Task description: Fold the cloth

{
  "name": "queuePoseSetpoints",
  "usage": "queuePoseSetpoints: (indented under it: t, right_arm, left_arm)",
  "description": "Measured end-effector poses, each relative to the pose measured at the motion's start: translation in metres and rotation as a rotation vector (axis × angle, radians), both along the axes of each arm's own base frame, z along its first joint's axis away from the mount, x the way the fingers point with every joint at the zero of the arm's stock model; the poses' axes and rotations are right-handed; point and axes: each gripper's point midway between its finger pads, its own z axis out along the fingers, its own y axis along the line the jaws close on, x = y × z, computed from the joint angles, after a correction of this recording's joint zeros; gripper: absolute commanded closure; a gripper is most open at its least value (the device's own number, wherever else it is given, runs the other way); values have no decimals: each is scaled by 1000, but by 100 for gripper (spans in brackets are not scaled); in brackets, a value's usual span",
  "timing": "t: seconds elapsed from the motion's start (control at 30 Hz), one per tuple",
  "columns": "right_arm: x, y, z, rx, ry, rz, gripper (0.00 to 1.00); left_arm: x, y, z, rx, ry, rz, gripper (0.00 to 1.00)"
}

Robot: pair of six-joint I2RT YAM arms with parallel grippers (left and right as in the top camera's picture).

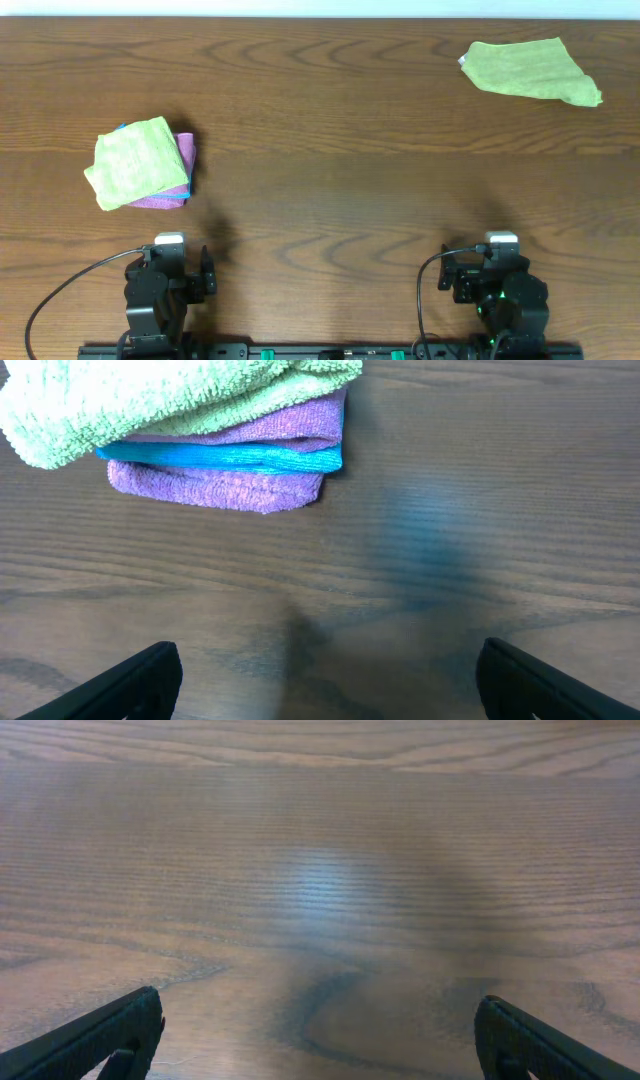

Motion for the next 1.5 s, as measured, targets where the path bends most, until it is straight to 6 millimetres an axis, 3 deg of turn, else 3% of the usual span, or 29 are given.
queuePoseSetpoints:
  t: [1.03,1.33,1.5]
  right_arm:
    - [1,0,1,0,-5,0,1]
    - [18,-5,24,54,-67,-69,1]
    - [31,-20,56,54,3,-148,1]
  left_arm:
    - [0,0,0,0,0,0,5]
    - [0,0,0,0,0,0,5]
    - [0,0,0,0,1,0,5]
